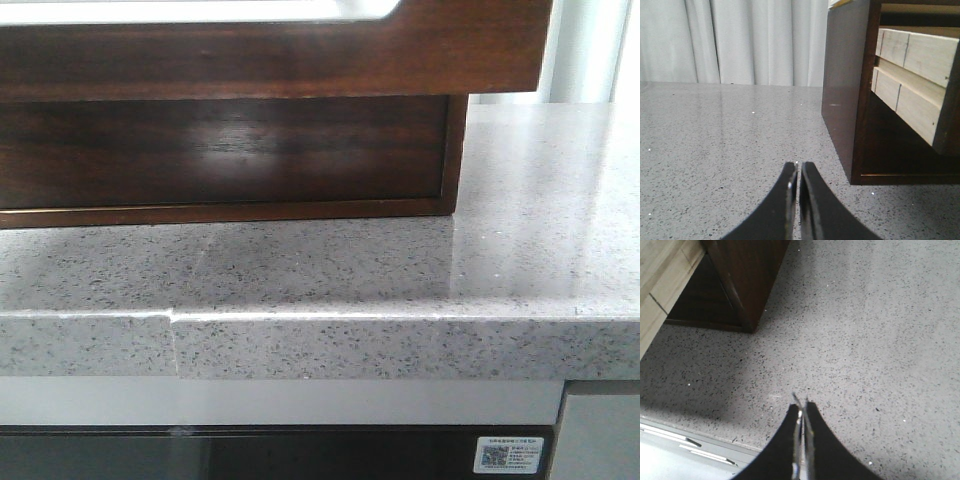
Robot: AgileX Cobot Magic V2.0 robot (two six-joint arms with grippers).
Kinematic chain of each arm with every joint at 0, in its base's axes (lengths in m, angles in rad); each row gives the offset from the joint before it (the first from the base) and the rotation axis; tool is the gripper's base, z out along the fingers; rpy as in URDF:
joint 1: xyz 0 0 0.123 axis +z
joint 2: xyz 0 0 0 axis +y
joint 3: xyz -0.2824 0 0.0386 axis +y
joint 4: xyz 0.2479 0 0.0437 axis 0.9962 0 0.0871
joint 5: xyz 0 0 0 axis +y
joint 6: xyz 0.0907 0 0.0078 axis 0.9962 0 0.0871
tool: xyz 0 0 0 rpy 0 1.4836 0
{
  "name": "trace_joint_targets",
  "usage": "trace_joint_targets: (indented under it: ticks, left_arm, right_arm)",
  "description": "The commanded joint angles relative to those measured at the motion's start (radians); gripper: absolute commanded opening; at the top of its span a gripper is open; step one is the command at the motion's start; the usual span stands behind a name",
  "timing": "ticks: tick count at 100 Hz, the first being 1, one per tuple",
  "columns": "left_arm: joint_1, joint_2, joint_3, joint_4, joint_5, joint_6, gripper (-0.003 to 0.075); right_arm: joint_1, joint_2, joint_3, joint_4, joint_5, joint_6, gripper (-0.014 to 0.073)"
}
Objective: Put scissors in drawer with both arms
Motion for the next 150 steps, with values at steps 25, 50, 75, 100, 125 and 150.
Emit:
trace_joint_targets:
  ticks: [25, 50, 75, 100, 125, 150]
  left_arm:
    - [0.003, -0.032, 0.036, 0.001, -0.082, -0.011, -0.0020]
    - [0.003, -0.032, 0.036, 0.001, -0.082, -0.011, -0.0020]
    - [0.003, -0.032, 0.036, 0.001, -0.082, -0.011, -0.0020]
    - [0.003, -0.032, 0.036, 0.001, -0.082, -0.011, -0.0020]
    - [0.003, -0.030, 0.036, 0.001, -0.082, -0.011, -0.0020]
    - [0.003, -0.030, 0.036, 0.001, -0.082, -0.011, -0.0020]
  right_arm:
    - [0.035, -0.188, 0.062, 0.007, -0.176, 0.000, -0.0069]
    - [0.035, -0.465, 0.338, 0.010, -0.517, 0.000, -0.0069]
    - [0.035, -0.540, 0.514, 0.007, -0.726, 0.018, -0.0069]
    - [0.035, -0.618, 0.669, -0.417, -0.952, 0.418, -0.0069]
    - [0.029, -0.680, 0.666, -0.440, -0.801, 0.424, -0.0069]
    - [0.029, -0.680, 0.666, -0.442, -0.825, 0.424, -0.0069]
